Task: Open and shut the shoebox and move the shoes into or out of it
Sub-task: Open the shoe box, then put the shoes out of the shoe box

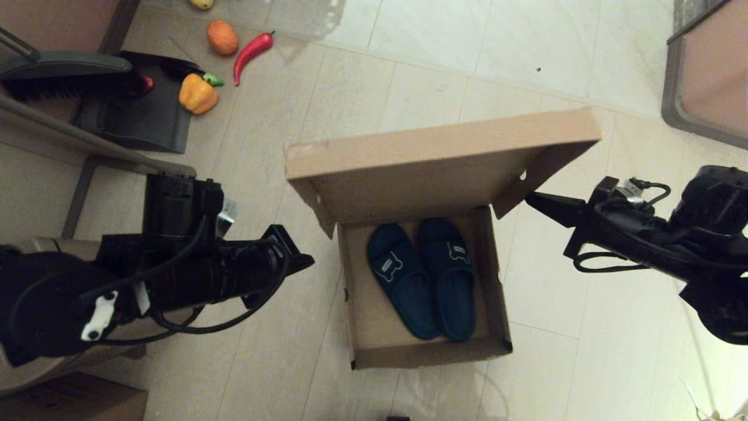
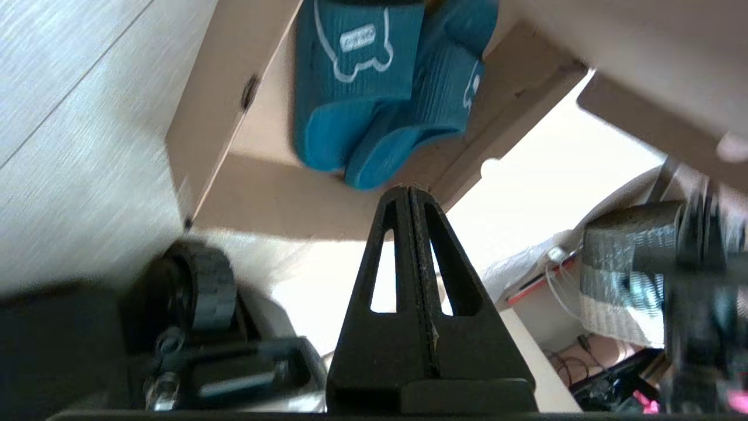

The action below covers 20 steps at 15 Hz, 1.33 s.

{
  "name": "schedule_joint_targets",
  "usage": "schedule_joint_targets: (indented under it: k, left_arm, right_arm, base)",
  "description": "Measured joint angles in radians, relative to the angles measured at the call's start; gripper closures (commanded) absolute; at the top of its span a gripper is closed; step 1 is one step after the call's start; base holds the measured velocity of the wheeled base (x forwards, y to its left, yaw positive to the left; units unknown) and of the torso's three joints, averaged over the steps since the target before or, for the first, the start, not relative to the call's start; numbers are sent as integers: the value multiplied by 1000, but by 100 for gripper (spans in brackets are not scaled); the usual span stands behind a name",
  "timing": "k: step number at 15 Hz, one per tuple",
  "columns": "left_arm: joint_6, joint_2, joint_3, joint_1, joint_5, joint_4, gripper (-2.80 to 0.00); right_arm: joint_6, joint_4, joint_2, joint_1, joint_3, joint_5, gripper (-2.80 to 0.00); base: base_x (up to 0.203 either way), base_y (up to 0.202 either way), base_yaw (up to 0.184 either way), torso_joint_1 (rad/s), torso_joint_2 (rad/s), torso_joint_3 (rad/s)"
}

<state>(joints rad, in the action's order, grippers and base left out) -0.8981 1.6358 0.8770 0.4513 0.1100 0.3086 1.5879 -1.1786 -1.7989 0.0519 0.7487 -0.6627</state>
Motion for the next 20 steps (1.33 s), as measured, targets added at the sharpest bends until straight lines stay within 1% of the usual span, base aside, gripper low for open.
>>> schedule_joint_targets:
  k: [2,4,6,8,9,11,12,14,15,16,17,18,20]
  left_arm:
    - [1,-33,-16,1,-6,-23,0]
    - [7,-59,-41,2,-36,-25,0]
    - [8,-80,-63,0,-58,-25,0]
    - [11,-96,-77,-7,-69,-26,0]
    - [16,-104,-82,-15,-78,-27,0]
    - [24,-116,-88,-51,-83,-27,0]
    - [28,-124,-93,-79,-85,-27,0]
    - [46,-144,-107,-161,-110,-32,0]
    - [54,-158,-118,-220,-121,-35,0]
    - [60,-174,-131,-286,-128,-36,0]
    - [69,-194,-152,-364,-136,-36,0]
    - [86,-221,-185,-438,-145,-36,0]
    - [149,-301,-285,-543,-155,-38,0]
  right_arm:
    - [-103,-35,-60,0,47,32,0]
    - [-201,-41,-61,4,24,37,0]
    - [-344,-37,-30,19,-63,40,0]
    - [-514,-11,10,47,-172,58,0]
    - [-607,25,42,71,-224,93,0]
    - [-779,133,111,127,-284,218,0]
    - [-862,199,140,148,-298,279,0]
    - [-1028,310,176,166,-311,341,0]
    - [-1113,363,186,178,-311,364,0]
    - [-1176,403,192,196,-311,391,0]
    - [-1213,423,194,224,-308,424,0]
    - [-1224,439,193,263,-304,466,0]
    - [-1235,484,169,350,-291,570,0]
  base:
    - [0,0,0,0,0,0]
    - [0,0,0,0,0,0]
    - [0,0,0,0,0,0]
    - [0,0,0,0,0,0]
    - [0,0,0,0,0,0]
    - [0,0,0,0,0,0]
    - [0,0,0,0,0,0]
    - [0,0,0,0,0,0]
    - [0,0,0,0,0,0]
    - [0,0,0,0,0,0]
    - [0,0,0,0,0,0]
    - [0,0,0,0,0,0]
    - [0,0,0,0,0,0]
